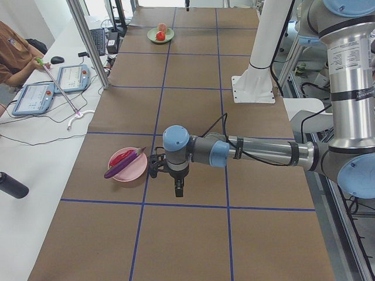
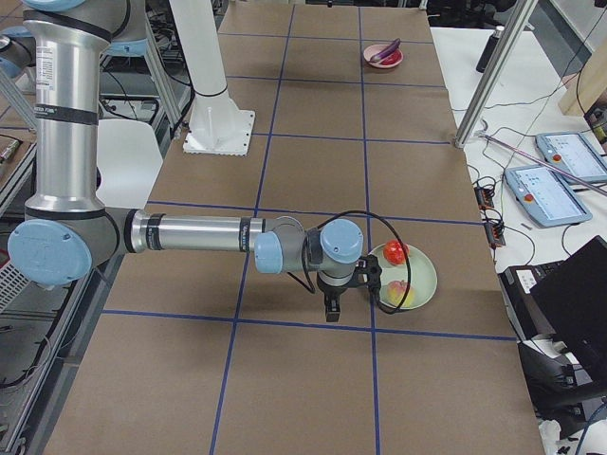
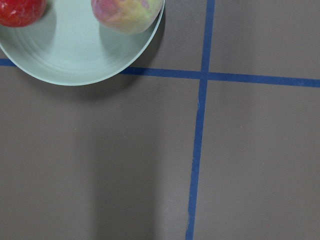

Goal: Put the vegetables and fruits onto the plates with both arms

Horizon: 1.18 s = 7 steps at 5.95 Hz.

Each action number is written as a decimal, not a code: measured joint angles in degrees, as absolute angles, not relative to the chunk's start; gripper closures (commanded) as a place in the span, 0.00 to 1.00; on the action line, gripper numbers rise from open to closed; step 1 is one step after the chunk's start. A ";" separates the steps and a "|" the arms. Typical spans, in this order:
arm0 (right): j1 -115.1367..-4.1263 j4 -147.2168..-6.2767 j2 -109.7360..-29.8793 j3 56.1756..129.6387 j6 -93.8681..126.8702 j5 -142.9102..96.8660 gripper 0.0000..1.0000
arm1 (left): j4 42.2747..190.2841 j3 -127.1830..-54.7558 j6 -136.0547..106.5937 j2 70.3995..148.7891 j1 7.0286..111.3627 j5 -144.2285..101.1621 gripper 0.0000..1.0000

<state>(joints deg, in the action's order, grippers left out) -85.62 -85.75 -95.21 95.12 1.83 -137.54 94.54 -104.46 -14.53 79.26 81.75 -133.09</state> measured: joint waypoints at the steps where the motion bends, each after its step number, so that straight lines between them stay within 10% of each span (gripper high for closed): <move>1: -86.30 -86.46 -94.93 95.55 1.70 -137.88 0.00 | 94.70 -104.74 -14.60 79.04 81.77 -133.13 0.00; 7: -86.99 -87.84 -94.03 97.47 2.45 -137.92 0.00 | 95.20 -105.14 -11.00 80.40 82.66 -135.14 0.00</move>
